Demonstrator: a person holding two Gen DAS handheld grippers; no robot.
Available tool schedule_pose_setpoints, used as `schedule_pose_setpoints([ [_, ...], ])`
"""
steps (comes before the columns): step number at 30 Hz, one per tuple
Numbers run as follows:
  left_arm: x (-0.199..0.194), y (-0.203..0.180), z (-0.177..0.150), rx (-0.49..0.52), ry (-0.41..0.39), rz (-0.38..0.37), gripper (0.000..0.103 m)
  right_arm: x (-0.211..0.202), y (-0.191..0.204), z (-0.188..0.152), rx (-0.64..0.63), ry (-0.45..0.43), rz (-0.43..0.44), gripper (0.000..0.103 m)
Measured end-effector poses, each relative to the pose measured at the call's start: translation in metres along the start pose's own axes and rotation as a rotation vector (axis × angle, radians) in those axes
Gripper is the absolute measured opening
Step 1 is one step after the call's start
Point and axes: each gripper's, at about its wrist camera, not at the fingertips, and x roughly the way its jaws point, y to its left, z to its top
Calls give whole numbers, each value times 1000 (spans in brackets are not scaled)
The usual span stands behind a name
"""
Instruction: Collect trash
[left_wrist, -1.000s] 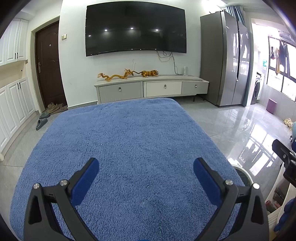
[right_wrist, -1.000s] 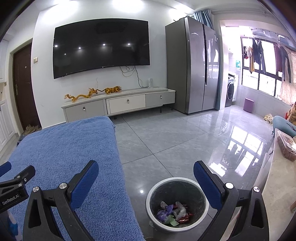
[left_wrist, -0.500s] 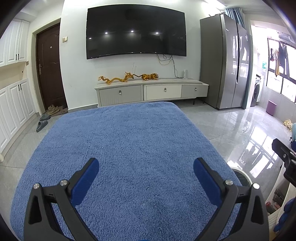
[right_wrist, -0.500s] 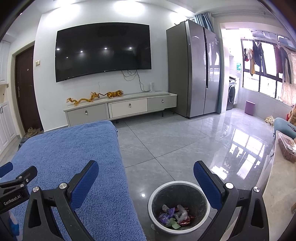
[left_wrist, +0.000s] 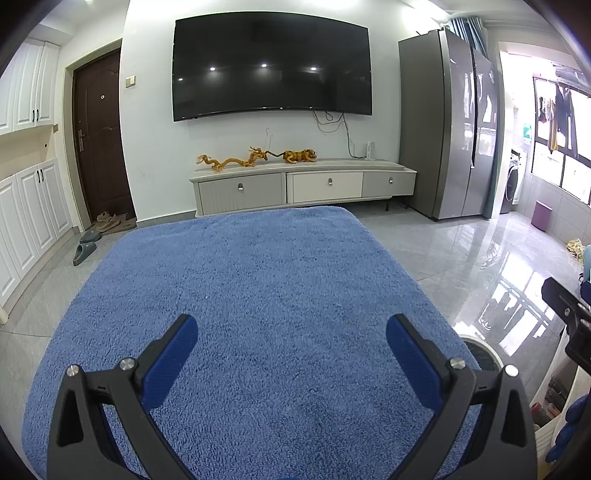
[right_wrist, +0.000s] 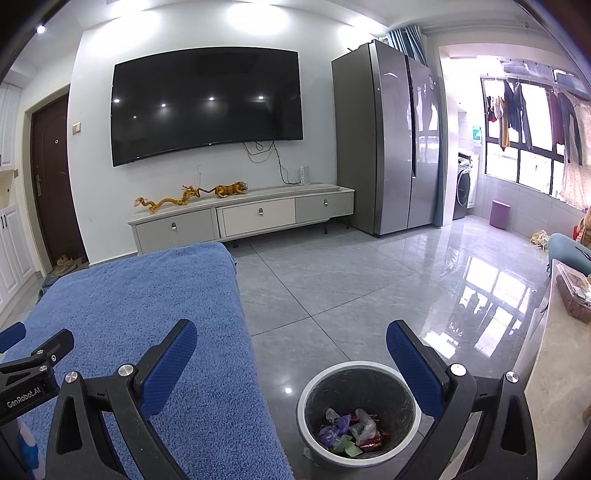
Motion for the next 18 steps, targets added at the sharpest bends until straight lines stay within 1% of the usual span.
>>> schedule_pose_setpoints([
  [18,-5,-5,3,4,-13,-8,103,-1,1,1,-2,-5,2,103],
])
